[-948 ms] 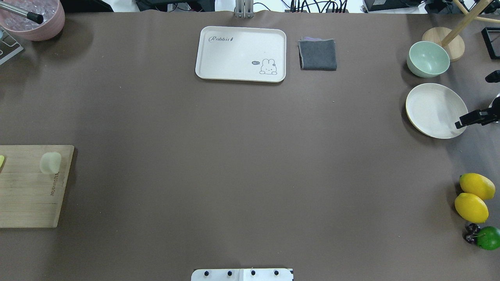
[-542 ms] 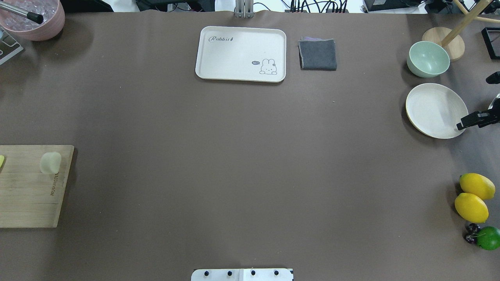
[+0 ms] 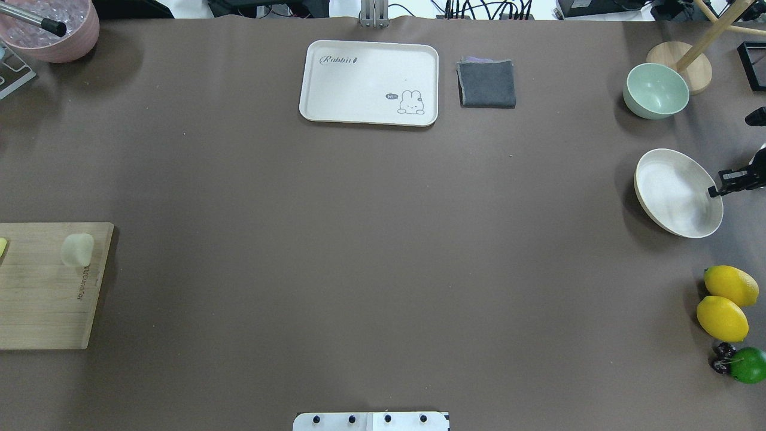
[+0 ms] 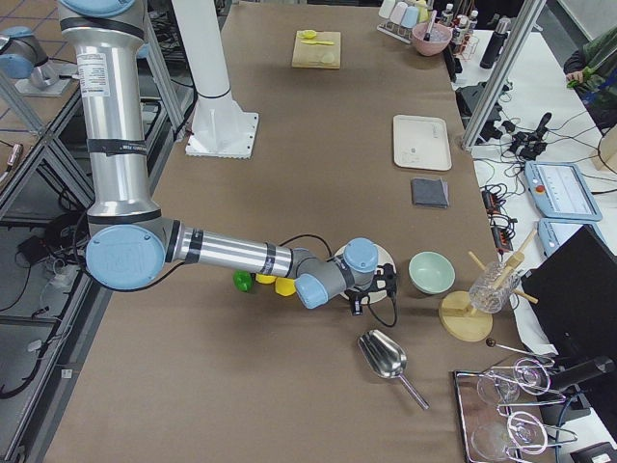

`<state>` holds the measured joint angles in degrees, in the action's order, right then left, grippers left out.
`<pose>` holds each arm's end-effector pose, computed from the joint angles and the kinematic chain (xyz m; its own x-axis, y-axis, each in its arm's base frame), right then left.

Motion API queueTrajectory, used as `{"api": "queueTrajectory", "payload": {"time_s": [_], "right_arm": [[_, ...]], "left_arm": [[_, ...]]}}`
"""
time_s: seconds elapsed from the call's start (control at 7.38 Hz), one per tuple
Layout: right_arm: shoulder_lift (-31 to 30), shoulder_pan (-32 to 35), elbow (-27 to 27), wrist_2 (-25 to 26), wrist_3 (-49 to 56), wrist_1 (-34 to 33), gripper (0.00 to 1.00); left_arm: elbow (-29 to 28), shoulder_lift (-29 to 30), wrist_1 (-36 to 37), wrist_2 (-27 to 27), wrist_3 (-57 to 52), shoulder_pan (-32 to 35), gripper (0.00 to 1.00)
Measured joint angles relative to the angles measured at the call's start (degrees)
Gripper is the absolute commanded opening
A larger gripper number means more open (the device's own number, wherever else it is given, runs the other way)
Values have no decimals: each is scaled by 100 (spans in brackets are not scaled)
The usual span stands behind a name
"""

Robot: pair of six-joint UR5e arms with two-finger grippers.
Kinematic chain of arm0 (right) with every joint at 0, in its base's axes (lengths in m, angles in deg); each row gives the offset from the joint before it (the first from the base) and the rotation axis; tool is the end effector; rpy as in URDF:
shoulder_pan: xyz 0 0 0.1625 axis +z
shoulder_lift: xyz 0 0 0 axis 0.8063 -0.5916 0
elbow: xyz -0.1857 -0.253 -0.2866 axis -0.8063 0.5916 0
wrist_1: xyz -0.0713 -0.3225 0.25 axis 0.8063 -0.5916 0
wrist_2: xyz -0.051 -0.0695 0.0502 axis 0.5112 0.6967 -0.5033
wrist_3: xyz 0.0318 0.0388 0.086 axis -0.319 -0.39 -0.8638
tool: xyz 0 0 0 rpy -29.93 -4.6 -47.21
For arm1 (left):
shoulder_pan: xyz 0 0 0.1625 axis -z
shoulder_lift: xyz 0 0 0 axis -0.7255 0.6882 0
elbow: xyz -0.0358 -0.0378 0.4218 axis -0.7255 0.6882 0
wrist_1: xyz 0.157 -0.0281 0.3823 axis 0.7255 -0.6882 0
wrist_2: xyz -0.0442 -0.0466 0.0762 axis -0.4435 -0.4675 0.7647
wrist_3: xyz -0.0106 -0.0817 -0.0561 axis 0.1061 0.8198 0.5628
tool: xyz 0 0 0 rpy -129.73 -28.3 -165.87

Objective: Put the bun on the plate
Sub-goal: 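Carry the white plate toward table center while left gripper reaches the bun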

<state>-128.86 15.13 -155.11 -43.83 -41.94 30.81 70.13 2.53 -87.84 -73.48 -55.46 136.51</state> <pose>-0.1294 -0.5183 0.6979 0.6633 -0.0573 0.7462 -0.0135 0.9960 0.0884 -0.0636 -0.4797 0.6276 0.7150 0.3252 -0.6189 0.0231 0.8737 0.4859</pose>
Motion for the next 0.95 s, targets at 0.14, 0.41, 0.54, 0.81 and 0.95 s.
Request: {"api": "queueTrajectory", "payload": {"time_s": [0.14,0.41,0.54,0.81,0.95], "right_arm": [[12,1,-46,-15,-196,2,0],[49,60,-212,-215,-579,-1,0],[109,150,-280,-501,-744,-1,0],[408,155,-601,-953,-1274,-2,0],[608,-98,-969,-976,-1858,-2,0]], "left_arm": [[5,-15,0,-2,1,0,98],[14,-22,0,1,6,3,98],[16,-23,0,0,7,6,98],[-9,-24,0,-5,13,4,98],[-29,-24,0,-6,15,1,98]]}}
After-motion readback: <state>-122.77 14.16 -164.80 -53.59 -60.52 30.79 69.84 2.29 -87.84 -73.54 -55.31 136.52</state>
